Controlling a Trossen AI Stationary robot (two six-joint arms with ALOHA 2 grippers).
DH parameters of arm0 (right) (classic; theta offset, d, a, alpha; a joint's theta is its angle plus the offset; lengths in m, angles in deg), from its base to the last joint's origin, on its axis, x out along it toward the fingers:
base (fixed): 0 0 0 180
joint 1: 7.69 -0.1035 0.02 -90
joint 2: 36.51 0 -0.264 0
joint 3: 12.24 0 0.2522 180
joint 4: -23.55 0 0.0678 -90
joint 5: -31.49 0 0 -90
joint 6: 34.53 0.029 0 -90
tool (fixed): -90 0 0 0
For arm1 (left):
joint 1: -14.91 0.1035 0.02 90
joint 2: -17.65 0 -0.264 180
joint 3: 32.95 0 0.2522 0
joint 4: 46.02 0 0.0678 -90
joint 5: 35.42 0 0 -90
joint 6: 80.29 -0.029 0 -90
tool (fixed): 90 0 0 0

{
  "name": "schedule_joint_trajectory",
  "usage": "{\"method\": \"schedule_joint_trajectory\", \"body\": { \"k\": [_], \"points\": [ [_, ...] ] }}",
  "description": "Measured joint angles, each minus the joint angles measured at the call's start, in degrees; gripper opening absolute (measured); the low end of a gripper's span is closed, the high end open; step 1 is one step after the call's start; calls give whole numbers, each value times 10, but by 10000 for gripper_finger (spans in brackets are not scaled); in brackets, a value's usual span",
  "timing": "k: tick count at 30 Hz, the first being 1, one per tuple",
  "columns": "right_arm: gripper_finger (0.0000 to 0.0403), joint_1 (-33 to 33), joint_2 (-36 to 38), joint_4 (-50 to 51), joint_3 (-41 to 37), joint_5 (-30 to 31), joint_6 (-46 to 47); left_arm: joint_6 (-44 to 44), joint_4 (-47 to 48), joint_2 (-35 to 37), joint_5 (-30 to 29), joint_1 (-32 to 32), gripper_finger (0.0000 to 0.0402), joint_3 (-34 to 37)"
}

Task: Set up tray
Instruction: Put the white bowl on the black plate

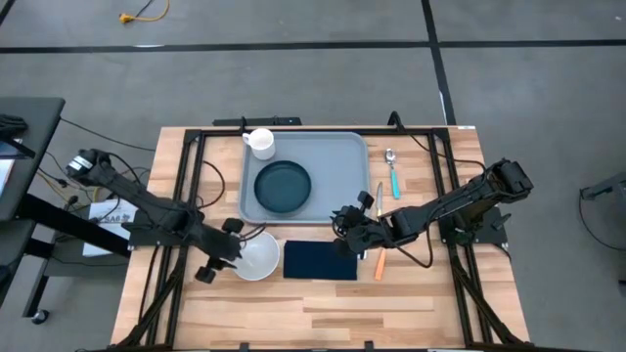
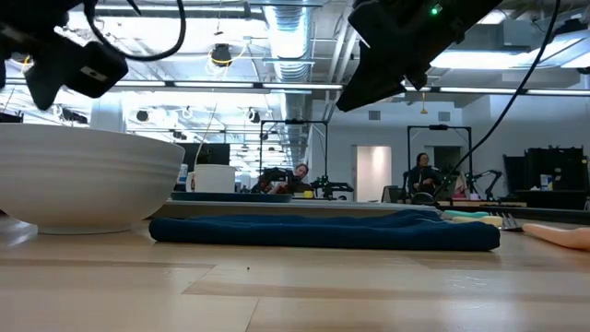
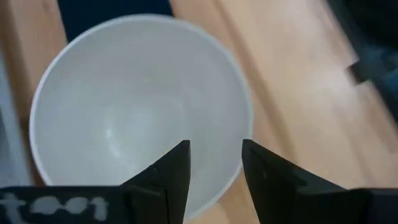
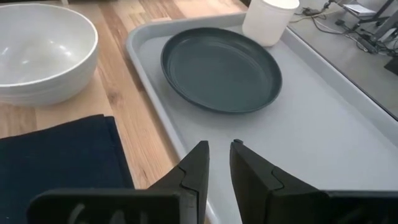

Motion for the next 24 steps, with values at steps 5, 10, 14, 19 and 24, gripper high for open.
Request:
{"method": "schedule_joint_trajectory", "body": {
  "k": [5, 10, 14, 19, 24],
  "points": [
    [59, 0, 0, 0, 0, 0, 0, -16, 27, -40, -41, -25, 132, 0],
    [59, 0, 0, 0, 0, 0, 0, -9, 56, -82, -38, -46, 132, 1],
    [59, 0, 0, -1, 0, 0, -1, -8, 58, -99, -42, -60, 132, 1],
    [59, 1, 0, -2, 0, 0, -1, -6, 54, -103, -63, -60, 132, 1],
    [59, 1, 0, -2, 0, 0, 0, -7, 56, -103, -76, -61, 132, 1]
  ]
}}
